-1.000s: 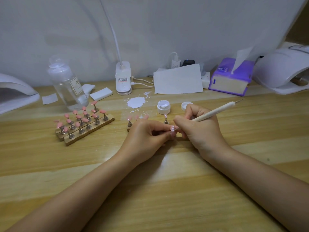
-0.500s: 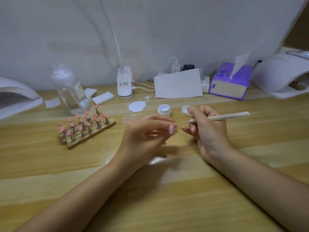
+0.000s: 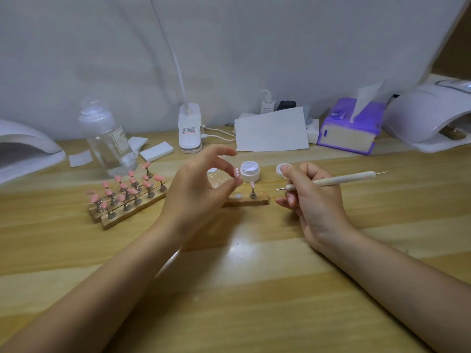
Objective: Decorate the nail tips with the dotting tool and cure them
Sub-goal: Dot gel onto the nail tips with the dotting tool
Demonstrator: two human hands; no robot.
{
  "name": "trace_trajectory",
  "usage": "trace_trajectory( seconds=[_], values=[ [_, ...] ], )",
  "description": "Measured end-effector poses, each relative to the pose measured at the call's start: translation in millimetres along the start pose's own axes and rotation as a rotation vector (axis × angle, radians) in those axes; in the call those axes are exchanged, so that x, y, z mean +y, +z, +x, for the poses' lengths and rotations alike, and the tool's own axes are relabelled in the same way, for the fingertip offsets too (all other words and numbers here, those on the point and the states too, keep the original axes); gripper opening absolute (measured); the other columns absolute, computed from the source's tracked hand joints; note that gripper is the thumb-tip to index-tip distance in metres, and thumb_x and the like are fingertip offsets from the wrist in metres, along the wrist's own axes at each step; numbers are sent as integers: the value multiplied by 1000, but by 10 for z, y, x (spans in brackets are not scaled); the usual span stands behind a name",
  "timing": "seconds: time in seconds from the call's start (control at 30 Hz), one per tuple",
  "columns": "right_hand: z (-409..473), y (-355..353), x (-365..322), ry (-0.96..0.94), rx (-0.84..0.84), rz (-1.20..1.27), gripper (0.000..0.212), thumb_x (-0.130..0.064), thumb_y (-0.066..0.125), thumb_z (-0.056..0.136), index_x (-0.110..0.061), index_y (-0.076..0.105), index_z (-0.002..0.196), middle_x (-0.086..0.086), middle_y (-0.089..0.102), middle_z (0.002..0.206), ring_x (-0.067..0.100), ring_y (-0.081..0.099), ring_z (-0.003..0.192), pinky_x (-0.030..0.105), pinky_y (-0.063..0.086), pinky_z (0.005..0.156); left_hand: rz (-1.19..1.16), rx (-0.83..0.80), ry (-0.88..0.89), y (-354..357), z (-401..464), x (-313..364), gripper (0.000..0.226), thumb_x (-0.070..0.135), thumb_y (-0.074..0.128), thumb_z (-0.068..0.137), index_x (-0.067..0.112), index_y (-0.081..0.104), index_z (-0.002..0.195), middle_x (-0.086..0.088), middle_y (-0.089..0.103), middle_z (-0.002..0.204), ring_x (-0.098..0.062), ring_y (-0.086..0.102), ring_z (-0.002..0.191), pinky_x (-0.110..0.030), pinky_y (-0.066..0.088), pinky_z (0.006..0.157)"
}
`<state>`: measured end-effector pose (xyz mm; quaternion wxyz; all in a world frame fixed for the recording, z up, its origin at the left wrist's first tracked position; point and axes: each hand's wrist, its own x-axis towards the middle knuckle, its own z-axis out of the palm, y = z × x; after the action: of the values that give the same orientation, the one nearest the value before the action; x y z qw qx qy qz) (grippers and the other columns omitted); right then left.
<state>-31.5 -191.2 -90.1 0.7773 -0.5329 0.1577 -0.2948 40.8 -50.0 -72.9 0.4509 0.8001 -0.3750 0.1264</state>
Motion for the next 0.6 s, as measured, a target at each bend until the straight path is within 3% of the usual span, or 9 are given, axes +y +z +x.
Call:
trace_trajectory(
  seconds=[0.1,0.2,0.4,0.6],
  values=[
    [-5,3,2,-1,-4,-12,41,-5,60,85,-16,36,54,-10,38,36,1,33,29,15,45,42,94,-73,-6,44,-7,-69,30,15,70,77,25,56,101,18,63,75,7,52,84,-34,37,86],
    [-4,3,2,-1,-9,-20,40,-6,60,85,-16,36,55,-11,37,36,1,33,29,15,45,43,187,-108,2,67,-2,-117,32,17,70,77,31,53,100,22,61,75,18,46,77,-24,16,99],
    [-6,12,7,-7,-12,-44,41,-5,59,85,-16,36,53,-10,37,38,1,33,30,15,45,42,248,-142,-33,80,11,-94,31,21,69,78,33,52,102,22,60,76,-7,54,94,-33,6,109],
    [-10,20,4,-15,-11,-51,40,-4,59,85,-15,36,54,-10,37,37,1,33,29,14,44,42,257,-147,-56,80,16,-113,34,24,70,78,31,54,107,23,59,76,-8,53,98,-30,2,107]
  ],
)
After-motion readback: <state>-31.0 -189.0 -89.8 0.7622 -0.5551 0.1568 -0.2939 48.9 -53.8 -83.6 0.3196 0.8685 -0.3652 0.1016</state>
